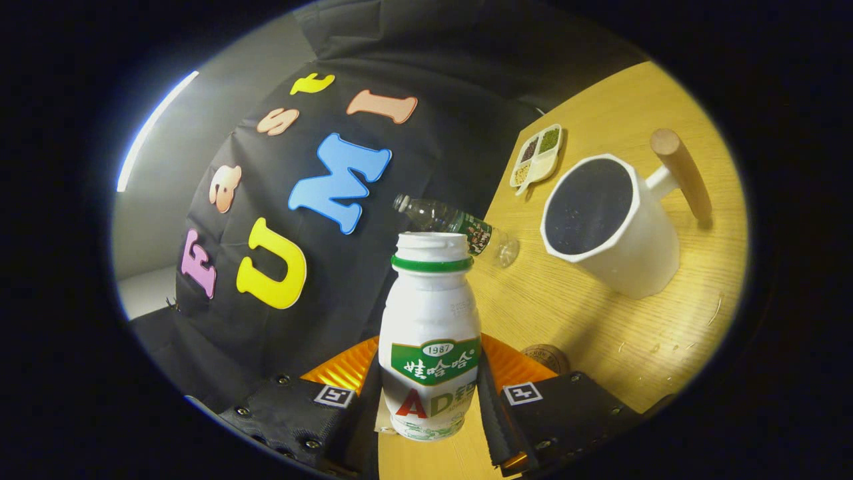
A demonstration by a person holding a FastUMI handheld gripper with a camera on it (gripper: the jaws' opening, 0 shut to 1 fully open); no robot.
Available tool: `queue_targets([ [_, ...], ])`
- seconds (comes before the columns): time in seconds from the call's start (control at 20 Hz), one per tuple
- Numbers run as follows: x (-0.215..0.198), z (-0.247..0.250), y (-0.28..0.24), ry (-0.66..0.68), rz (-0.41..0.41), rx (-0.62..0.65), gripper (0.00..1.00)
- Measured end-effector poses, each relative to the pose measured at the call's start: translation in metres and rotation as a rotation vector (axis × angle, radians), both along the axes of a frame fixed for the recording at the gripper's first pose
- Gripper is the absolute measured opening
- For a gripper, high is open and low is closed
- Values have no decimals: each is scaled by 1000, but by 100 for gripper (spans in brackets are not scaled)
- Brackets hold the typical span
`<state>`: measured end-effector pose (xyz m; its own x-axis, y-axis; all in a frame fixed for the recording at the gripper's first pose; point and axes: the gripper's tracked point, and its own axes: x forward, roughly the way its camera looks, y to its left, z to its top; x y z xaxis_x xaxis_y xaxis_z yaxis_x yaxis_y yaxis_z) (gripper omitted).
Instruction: Take the bottle from table, then pour the juice into the cup, finally place the bottle on the coaster
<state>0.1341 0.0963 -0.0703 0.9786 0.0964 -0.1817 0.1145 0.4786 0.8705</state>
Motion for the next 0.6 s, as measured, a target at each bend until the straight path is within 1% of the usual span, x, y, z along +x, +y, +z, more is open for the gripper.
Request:
queue_targets([
  [0.25,0,9,5,-7,20,-205,66],
  [0.4,2,22,15,-51,44,-273,66],
  [0.6,1,21,22,-44,78,-425,66],
])
